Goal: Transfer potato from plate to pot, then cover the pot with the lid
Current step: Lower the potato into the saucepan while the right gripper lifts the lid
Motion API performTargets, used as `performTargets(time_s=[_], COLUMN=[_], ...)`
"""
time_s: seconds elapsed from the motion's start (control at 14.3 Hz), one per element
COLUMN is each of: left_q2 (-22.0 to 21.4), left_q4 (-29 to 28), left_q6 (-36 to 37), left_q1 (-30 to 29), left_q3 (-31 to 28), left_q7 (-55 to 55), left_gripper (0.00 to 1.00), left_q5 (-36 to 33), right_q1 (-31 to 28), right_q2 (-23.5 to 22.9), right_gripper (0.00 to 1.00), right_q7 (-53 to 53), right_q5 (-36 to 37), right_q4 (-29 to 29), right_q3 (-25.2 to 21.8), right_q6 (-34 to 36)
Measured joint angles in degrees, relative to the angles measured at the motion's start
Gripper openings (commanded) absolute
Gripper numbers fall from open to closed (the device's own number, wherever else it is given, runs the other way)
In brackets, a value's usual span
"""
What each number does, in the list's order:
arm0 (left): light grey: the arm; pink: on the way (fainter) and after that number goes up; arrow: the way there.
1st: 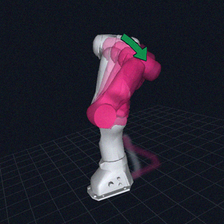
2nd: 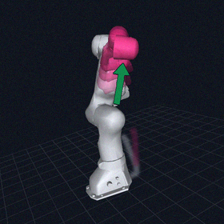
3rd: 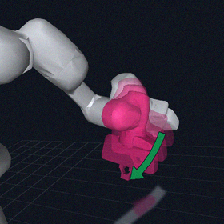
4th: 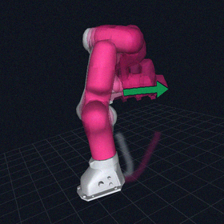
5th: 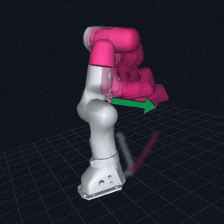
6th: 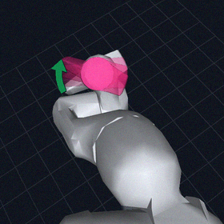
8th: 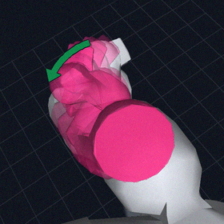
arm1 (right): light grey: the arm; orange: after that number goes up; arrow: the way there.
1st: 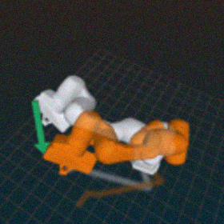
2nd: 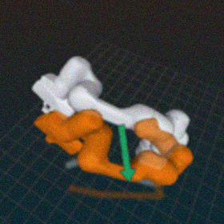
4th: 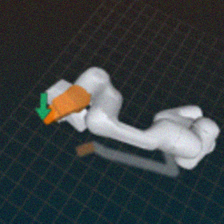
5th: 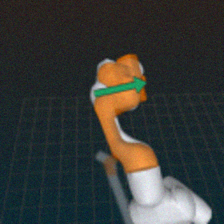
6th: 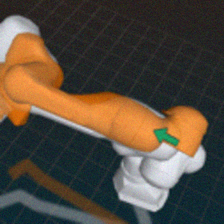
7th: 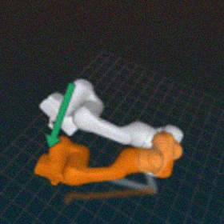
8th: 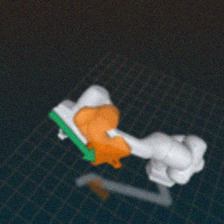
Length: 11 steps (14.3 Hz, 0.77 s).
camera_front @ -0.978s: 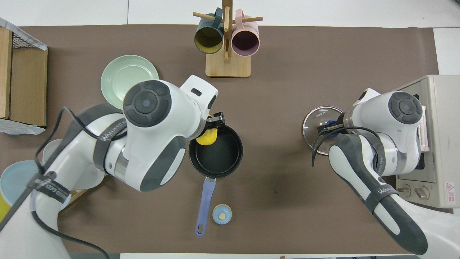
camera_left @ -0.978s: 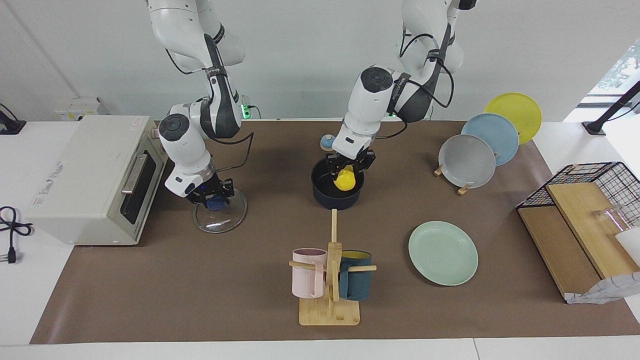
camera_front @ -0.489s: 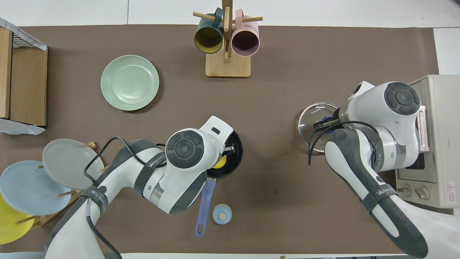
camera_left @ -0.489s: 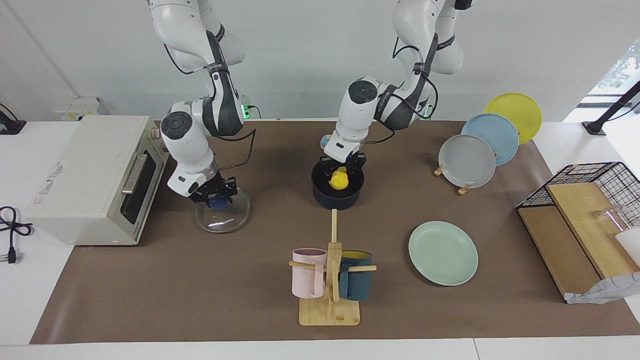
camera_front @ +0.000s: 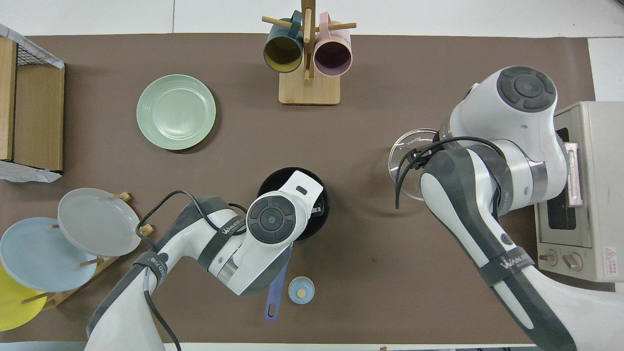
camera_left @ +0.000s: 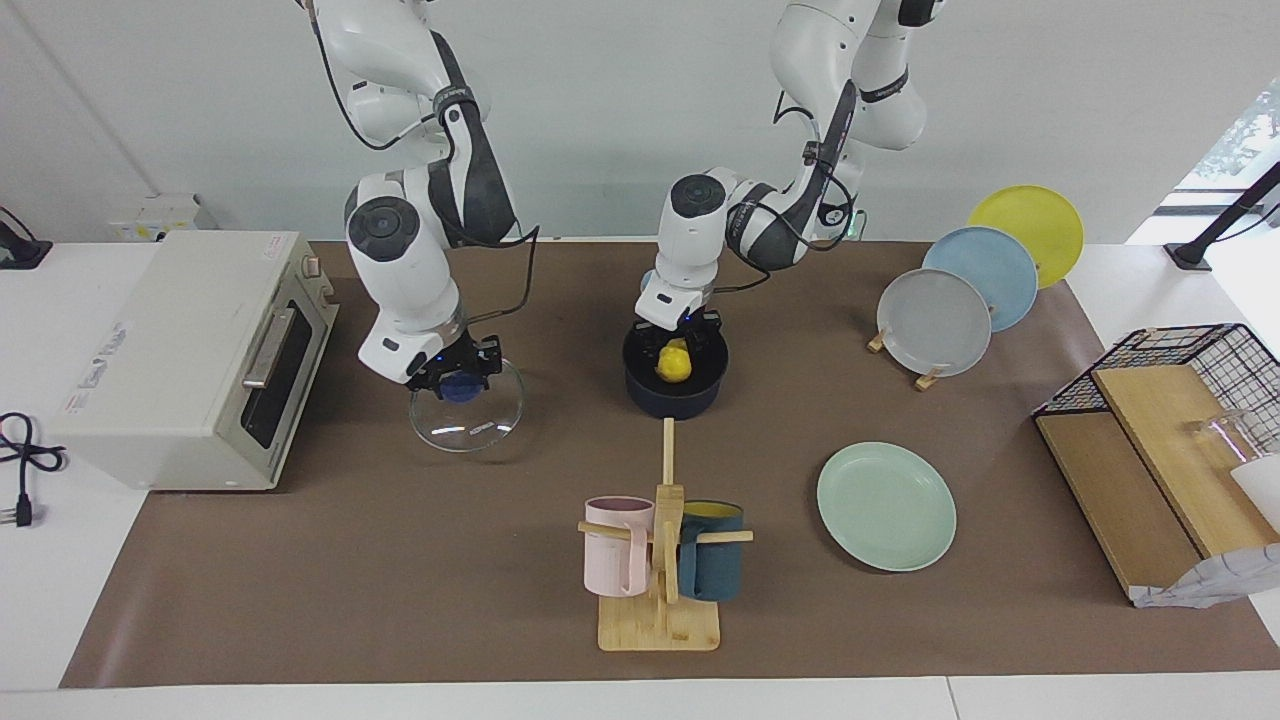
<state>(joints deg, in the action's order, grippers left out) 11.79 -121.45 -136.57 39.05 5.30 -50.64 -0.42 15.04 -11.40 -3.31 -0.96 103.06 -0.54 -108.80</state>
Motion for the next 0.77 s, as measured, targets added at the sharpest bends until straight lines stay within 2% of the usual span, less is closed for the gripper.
performTargets(time_s=[0.07,0.14,0.21,0.49,0.63,0.77], left_q2=[0.0,0.0,0.0,-0.2,-1.4,-3.0], left_q4=[0.0,0.0,0.0,1.0,5.3,12.7], left_q6=[0.0,0.0,0.0,0.9,8.4,19.0], left_q1=[0.1,0.3,0.4,0.2,-1.9,-5.5], left_q3=[0.0,0.0,0.0,-0.6,-1.0,-1.1], left_q7=[0.0,-0.1,-0.1,0.6,2.8,6.9], left_gripper=[0.00,0.19,0.99,1.00,1.00,1.00], left_q5=[-0.1,-0.1,-0.2,-0.3,-0.2,1.4], right_q1=[1.3,2.1,2.4,3.7,4.9,5.0], right_q2=[-0.7,-1.2,-1.7,-3.1,-3.4,-3.5], right_gripper=[0.00,0.00,0.00,0.00,0.00,0.00], right_q7=[-2.1,-3.8,-5.4,-11.8,-13.5,-13.6], right_q5=[0.0,0.0,0.0,-0.1,-0.1,-0.1], right_q4=[-2.7,-4.2,-4.9,-5.4,-5.4,-5.4], right_q3=[0.0,0.1,0.1,2.3,2.6,2.6], right_q6=[1.9,2.8,3.0,0.8,0.4,0.3])
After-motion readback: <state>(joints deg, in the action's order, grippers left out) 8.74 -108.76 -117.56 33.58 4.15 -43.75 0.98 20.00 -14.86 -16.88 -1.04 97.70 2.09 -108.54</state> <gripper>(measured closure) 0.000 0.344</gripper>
